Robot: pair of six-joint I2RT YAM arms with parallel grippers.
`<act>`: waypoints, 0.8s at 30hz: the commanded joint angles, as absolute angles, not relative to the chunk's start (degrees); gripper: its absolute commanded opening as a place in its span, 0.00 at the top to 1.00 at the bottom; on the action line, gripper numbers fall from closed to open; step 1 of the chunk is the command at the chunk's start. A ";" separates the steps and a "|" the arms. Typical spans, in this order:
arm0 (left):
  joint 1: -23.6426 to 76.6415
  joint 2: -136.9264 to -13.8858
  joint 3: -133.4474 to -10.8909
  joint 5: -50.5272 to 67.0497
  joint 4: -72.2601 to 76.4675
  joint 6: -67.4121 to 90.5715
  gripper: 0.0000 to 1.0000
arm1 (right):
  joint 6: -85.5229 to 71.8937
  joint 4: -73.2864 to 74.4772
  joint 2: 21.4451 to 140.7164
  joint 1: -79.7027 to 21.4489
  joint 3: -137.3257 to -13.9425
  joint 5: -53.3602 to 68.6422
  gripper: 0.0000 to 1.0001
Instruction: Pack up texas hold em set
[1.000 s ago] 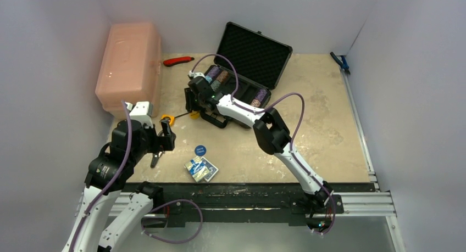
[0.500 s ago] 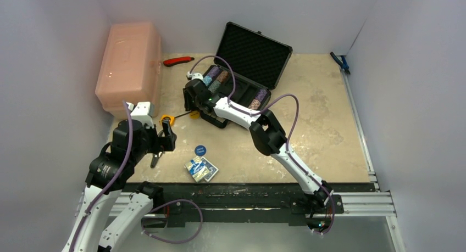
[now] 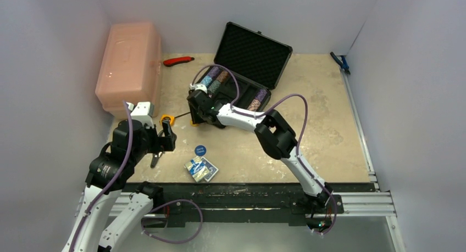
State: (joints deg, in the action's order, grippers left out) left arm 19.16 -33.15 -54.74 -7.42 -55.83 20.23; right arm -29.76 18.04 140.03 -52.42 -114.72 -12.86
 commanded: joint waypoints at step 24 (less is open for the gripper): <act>18.90 -33.90 -54.63 -7.40 -54.78 19.07 0.01 | -24.41 28.06 135.21 -57.57 -114.52 -19.31 0.24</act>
State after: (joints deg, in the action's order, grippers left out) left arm 19.16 -33.47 -54.72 -7.42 -55.83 19.90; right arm -25.34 26.20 135.44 -57.74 -111.57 -16.97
